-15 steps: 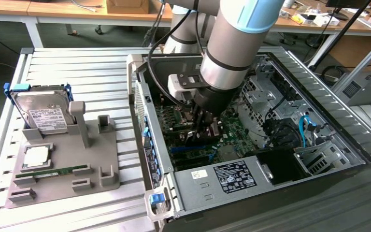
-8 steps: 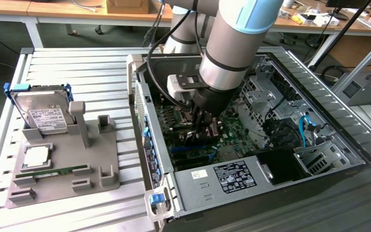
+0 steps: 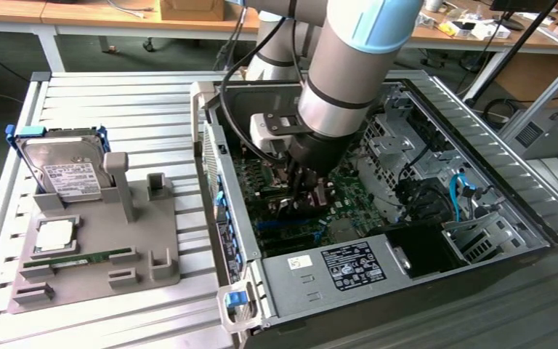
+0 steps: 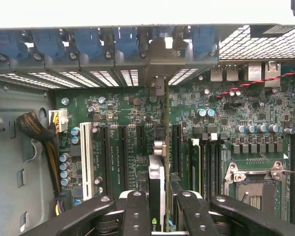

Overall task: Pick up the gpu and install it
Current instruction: 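Insert the gpu into the slot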

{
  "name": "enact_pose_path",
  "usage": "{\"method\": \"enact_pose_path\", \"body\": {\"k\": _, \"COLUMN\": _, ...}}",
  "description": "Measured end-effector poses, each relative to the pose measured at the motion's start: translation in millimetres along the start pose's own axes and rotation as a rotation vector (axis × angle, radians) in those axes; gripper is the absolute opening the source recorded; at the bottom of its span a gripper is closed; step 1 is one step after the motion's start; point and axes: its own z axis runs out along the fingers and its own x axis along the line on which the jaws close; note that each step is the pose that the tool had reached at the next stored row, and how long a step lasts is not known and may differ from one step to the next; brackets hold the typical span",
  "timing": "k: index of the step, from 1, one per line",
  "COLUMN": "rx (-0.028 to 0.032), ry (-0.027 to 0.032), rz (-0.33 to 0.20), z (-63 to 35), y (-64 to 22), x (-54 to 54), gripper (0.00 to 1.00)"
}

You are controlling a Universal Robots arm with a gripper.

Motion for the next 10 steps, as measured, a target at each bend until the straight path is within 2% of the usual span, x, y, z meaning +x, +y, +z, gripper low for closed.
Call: {"method": "enact_pose_path", "body": {"k": 10, "rx": -0.0002, "ry": 0.0003, "rz": 0.001, "z": 2.7, "y": 3.0, "x": -0.1, "gripper": 0.27}}
